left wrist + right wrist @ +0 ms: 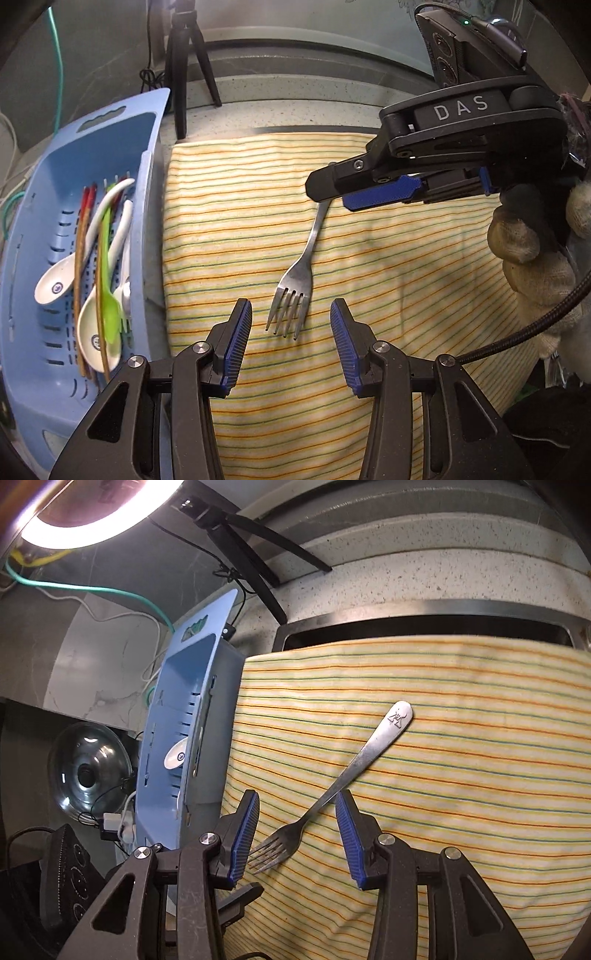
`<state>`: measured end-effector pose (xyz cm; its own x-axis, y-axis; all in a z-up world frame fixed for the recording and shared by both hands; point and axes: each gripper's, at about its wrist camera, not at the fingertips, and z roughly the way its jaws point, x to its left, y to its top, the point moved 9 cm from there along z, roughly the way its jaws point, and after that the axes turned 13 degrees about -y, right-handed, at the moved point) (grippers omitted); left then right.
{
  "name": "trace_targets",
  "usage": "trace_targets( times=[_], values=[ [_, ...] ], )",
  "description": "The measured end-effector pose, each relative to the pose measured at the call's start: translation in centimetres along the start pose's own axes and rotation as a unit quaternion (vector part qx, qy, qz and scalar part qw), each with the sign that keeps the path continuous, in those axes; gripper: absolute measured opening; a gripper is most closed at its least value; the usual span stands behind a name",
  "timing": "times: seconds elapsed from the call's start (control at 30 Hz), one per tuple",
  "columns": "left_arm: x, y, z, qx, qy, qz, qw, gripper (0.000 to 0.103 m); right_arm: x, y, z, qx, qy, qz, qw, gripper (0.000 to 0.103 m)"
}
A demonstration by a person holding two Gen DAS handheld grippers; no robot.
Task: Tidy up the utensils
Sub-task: 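Lower the right gripper and close it on the metal fork's handle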
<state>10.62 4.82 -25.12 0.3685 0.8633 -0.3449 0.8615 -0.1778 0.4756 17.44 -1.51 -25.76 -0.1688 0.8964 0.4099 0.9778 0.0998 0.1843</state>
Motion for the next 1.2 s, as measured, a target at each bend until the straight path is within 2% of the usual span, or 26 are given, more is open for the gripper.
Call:
trace_targets(
  times=[0.27, 0.53, 0.77, 0.9, 0.97, 1.07, 1.2],
  values=[
    [0.1, 0.1, 1.3, 0.011, 0.004, 0.004, 0.9999, 0.043, -0.2, -0.2, 2.0, 0.022, -0.005, 0.012, 1.000, 0.031],
    [0.2, 0.0, 2.7, 0.019, -0.003, -0.002, 0.9998, 0.043, -0.5, -0.5, 2.3, 0.034, -0.006, 0.024, 0.999, 0.029],
    [0.0, 0.1, 3.4, 0.011, -0.007, -0.002, 0.9999, 0.040, -0.7, -0.8, 3.0, 0.047, -0.008, 0.026, 0.999, 0.029],
    [-0.5, -0.2, 3.4, 0.001, -0.020, -0.012, 0.9997, 0.040, -0.6, -0.8, 3.3, 0.046, -0.010, 0.025, 0.999, 0.029],
    [-0.5, -0.3, 3.4, -0.005, -0.019, -0.014, 0.9997, 0.035, -0.4, -0.7, 3.4, 0.045, -0.014, 0.023, 0.999, 0.029],
    [-0.6, -0.4, 3.6, -0.008, -0.016, -0.009, 0.9998, 0.022, -0.1, -0.7, 3.6, 0.038, -0.024, 0.016, 0.999, 0.028],
    [-0.9, -0.3, 3.5, -0.017, -0.016, -0.002, 0.9997, 0.021, 0.1, -0.7, 3.8, 0.031, -0.037, 0.016, 0.999, 0.026]
  ],
)
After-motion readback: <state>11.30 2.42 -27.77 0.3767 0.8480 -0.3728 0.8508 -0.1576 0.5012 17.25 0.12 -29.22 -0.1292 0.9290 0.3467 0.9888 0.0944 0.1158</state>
